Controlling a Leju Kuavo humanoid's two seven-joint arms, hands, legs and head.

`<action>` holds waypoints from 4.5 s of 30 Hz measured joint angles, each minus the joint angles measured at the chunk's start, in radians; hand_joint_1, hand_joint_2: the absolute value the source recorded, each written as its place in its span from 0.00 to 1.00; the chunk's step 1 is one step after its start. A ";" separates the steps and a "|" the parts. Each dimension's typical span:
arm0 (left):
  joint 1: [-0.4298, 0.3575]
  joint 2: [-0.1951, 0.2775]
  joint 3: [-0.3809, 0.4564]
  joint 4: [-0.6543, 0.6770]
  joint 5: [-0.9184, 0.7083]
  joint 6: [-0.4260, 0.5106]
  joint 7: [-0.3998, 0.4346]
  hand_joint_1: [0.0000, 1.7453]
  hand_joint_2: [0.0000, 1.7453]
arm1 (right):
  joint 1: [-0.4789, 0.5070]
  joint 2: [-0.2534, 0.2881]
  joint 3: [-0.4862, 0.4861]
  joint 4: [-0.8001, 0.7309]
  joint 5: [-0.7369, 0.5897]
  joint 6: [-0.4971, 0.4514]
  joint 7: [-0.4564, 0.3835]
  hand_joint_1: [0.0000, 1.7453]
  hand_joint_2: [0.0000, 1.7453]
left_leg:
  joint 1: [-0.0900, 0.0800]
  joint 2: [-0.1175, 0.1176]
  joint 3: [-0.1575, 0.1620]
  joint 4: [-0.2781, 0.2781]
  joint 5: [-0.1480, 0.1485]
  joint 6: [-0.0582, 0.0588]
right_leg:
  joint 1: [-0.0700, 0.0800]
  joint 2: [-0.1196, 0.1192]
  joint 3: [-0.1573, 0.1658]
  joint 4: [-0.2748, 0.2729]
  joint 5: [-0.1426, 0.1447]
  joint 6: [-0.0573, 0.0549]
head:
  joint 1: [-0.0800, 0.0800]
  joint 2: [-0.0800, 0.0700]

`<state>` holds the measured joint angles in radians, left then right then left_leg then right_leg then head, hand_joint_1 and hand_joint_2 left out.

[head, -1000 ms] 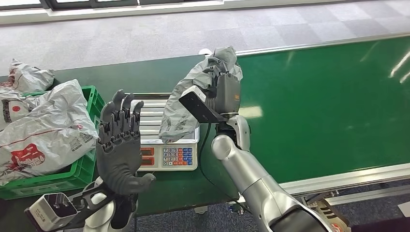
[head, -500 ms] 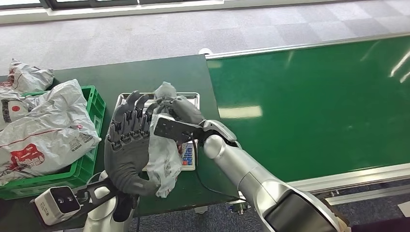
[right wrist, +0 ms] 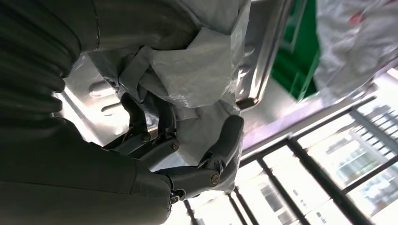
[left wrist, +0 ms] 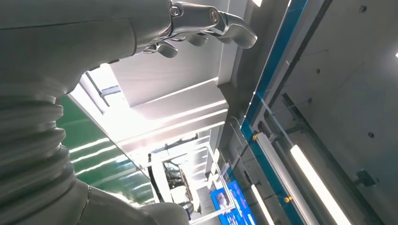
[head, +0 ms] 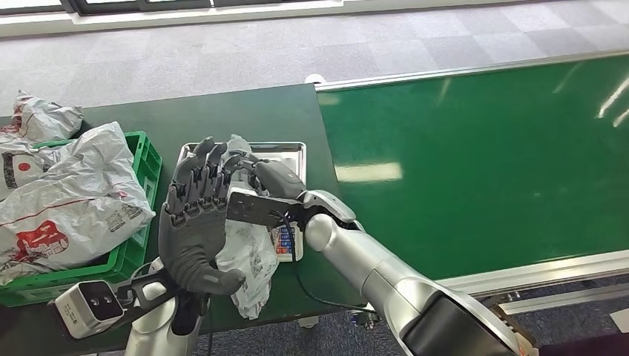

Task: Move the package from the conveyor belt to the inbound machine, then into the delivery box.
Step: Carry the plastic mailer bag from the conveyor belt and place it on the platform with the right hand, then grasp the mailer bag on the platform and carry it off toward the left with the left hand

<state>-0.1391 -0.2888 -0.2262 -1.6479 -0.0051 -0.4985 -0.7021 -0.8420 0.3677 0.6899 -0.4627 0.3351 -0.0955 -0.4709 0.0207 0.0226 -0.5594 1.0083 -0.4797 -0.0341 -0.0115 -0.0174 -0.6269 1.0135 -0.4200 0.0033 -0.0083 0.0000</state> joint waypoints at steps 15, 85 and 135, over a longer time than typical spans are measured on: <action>0.002 -0.001 0.015 -0.017 -0.024 0.078 0.000 0.00 1.00 | -0.030 0.000 0.072 0.001 0.141 -0.586 0.291 0.00 1.00 | 0.000 0.000 0.000 0.000 0.000 0.000 | 0.000 0.000 0.000 0.000 0.000 0.000 | 0.000 0.000; -0.444 0.050 0.093 1.044 -1.084 0.607 0.370 0.00 1.00 | 0.543 -0.014 -0.356 -1.573 0.093 -0.600 -0.226 0.00 1.00 | -0.004 -0.006 -0.002 0.001 -0.001 0.004 | -0.004 -0.008 0.003 -0.001 -0.001 0.004 | 0.000 0.000; -0.434 0.054 0.102 1.007 -0.760 0.575 0.144 1.00 1.00 | 0.541 -0.014 -0.331 -1.514 0.149 -0.600 -0.227 0.00 1.00 | -0.004 -0.006 -0.001 0.001 0.000 0.005 | -0.005 -0.007 0.002 0.000 -0.001 0.004 | 0.000 0.000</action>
<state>-0.5732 -0.2351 -0.1239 -0.6410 -0.7646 0.0761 -0.5582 -0.3011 0.3532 0.3593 -1.9772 0.4840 -0.6950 -0.6977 0.0164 0.0165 -0.5605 1.0095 -0.4802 -0.0296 -0.0161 -0.0244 -0.6245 1.0131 -0.4209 0.0072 -0.0080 0.0000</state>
